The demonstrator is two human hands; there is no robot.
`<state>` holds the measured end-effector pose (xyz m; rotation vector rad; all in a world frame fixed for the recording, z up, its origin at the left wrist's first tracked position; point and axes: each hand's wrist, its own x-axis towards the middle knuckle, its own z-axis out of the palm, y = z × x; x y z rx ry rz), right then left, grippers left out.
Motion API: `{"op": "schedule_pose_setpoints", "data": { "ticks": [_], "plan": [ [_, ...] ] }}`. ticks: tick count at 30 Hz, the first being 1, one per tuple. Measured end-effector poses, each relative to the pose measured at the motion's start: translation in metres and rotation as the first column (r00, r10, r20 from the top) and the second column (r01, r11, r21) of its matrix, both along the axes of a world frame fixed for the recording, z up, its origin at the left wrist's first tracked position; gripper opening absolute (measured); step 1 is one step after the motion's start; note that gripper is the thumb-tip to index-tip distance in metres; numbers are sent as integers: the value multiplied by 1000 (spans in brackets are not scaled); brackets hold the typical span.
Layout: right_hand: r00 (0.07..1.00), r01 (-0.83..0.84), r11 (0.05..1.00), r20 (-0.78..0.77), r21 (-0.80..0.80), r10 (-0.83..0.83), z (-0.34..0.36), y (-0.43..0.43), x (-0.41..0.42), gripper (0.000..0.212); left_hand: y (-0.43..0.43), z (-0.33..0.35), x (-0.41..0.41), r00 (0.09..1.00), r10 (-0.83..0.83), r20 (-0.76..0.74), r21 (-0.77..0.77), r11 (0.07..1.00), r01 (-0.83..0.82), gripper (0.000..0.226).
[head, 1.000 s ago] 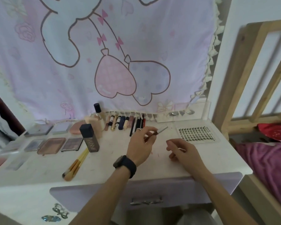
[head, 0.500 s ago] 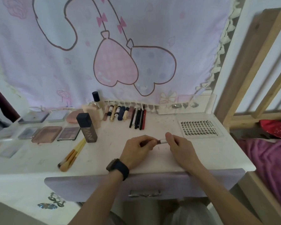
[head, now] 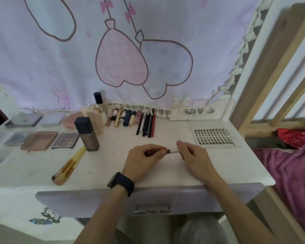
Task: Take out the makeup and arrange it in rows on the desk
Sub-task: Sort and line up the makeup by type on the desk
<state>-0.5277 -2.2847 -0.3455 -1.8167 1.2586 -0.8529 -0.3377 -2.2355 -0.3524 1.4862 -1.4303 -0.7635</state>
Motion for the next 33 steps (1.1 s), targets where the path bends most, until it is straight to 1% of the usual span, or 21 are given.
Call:
{"op": "schedule_pose_setpoints", "data": {
  "ticks": [3,5,7,9,11,14,17,19,21,23,25,28,30,32,33],
  "plan": [
    [995,72,997,75,-5,-72,0,3,-1,46,0,3,4,997,14,-75,20,1000,-13,18],
    [995,72,997,76,-1,-72,-2,2,-1,38,-1,3,6,996,36,-85,28,999,-34,17],
    [997,46,999,66,4,-47,-5,2,-3,24,-2,2,5,996,58,-69,31,998,-56,15],
    [994,4,1000,108,11,-6,-5,1,-6,7,-3,2,6,997,61,-52,34,998,-59,15],
    [987,-18,1000,162,26,13,-3,2,-7,12,-4,2,6,997,63,-42,35,998,-61,15],
    [977,15,996,211,88,-33,3,4,-4,22,-4,2,8,995,73,-62,23,997,-72,17],
    [963,51,992,256,114,-79,4,4,-2,25,-3,1,9,994,78,-80,15,997,-77,17],
    [969,54,995,236,84,-73,2,4,-2,18,-3,1,8,995,76,-71,16,997,-75,16],
    [973,26,998,229,54,-38,-2,3,-5,4,-4,0,8,995,78,-65,11,997,-77,14],
    [972,-1,999,237,44,-9,-5,2,-6,16,-3,0,7,993,84,-82,8,996,-84,15],
    [963,-10,998,268,68,-9,-5,1,-7,22,-3,-1,7,992,83,-99,8,997,-83,16],
    [953,31,993,296,117,-65,-3,0,-3,15,-3,-2,8,992,79,-94,2,997,-79,16],
    [963,50,993,258,104,-75,-4,0,-1,18,-3,-3,8,993,77,-93,3,997,-77,16],
    [968,40,996,244,83,-59,-5,0,-2,8,-4,-3,8,993,78,-84,7,997,-77,16],
    [966,19,997,256,81,-39,-6,0,-3,5,-4,-3,8,993,79,-87,7,997,-78,15]
  ]
}}
